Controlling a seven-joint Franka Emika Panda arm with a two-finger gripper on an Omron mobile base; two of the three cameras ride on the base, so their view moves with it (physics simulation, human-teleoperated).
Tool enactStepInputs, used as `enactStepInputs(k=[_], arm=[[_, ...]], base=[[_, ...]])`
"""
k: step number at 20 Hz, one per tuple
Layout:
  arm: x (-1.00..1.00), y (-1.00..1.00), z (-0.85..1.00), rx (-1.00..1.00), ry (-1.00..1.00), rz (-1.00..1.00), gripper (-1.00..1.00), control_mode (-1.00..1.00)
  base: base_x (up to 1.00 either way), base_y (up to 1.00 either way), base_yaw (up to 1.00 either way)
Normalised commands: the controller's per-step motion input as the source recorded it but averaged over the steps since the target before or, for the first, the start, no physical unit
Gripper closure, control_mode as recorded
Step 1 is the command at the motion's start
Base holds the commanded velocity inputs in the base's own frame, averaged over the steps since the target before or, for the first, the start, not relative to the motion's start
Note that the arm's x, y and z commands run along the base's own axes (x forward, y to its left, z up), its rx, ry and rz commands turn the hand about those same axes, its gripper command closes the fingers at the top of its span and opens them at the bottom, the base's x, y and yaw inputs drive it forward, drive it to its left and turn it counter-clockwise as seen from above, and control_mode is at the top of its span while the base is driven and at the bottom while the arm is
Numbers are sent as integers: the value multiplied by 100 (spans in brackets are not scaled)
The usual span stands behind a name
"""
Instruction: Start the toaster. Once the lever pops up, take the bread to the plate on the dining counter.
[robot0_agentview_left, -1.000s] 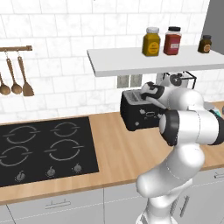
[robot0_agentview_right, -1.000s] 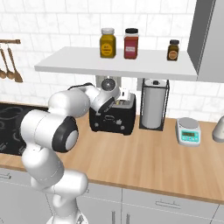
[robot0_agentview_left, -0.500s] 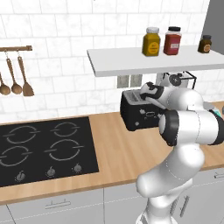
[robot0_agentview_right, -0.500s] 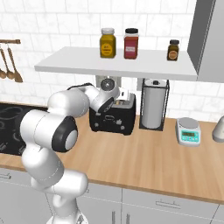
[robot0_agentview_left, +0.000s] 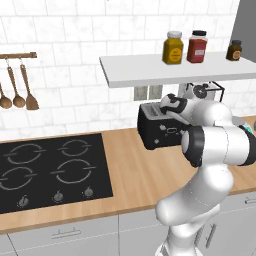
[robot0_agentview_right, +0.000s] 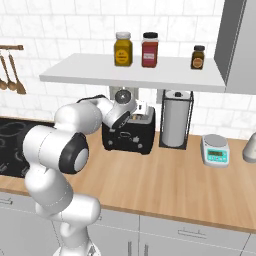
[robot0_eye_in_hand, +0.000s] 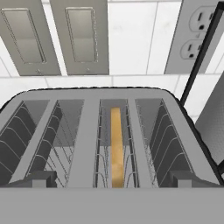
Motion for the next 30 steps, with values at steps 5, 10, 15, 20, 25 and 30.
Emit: enactStepInputs(k=[5,10,15,20,25,30], arm=[[0,0,0,0,0,0,-100,-100],[0,0,0,0,0,0,-100,-100],[0,0,0,0,0,0,-100,-100],[0,0,0,0,0,0,-100,-100],[0,0,0,0,0,0,-100,-100],[0,0,0,0,0,0,-100,-100]], base=[[0,0,0],[0,0,0],[0,0,0],[0,0,0],[0,0,0],[0,0,0]])
